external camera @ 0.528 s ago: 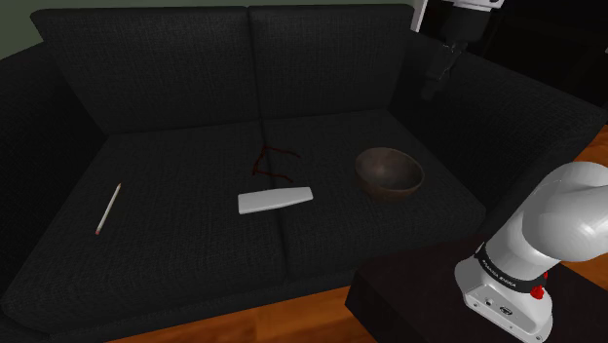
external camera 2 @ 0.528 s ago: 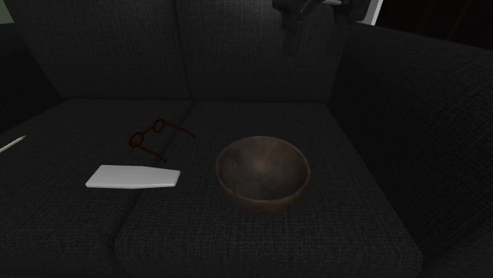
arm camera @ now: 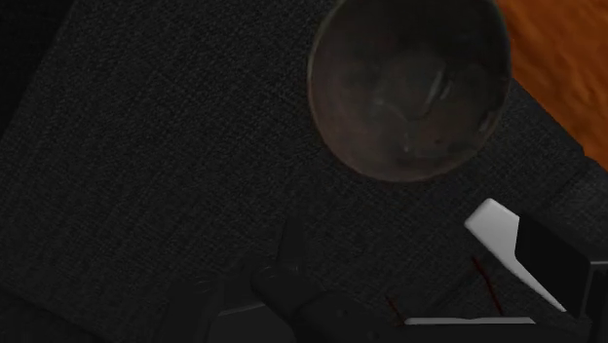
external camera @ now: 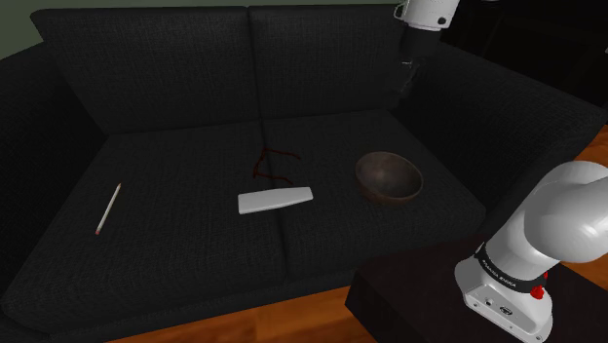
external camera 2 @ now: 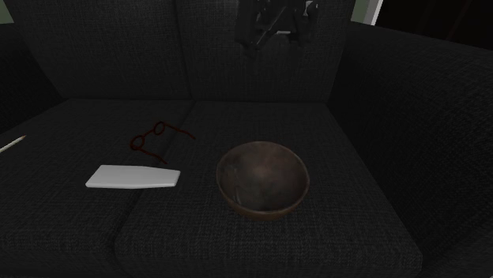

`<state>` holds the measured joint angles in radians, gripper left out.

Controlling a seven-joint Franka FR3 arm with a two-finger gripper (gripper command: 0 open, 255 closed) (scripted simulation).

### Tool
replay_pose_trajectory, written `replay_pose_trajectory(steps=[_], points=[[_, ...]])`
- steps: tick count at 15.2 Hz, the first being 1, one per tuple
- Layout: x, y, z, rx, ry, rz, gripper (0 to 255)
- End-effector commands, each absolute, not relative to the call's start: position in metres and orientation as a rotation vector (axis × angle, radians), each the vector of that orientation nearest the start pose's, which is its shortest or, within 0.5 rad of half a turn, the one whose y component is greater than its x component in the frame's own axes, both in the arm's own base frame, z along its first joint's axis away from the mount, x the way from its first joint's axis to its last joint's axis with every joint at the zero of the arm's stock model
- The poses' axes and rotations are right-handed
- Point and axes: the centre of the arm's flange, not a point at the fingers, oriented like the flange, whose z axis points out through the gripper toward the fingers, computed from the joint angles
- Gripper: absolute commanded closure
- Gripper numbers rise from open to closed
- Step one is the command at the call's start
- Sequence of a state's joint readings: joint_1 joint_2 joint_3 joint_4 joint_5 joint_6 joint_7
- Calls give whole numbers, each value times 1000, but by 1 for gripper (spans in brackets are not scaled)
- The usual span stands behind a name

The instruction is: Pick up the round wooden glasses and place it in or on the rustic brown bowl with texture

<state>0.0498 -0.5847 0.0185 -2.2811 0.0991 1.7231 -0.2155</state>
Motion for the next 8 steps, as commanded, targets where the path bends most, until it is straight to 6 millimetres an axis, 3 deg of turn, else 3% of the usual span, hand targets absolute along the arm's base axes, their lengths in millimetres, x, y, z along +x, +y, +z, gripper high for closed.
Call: replay_pose_trajectory(steps=[1,8], points=[[399,45,559,-3028,-455,-48,0],[472,84,513,-3024,-619,-32,0]])
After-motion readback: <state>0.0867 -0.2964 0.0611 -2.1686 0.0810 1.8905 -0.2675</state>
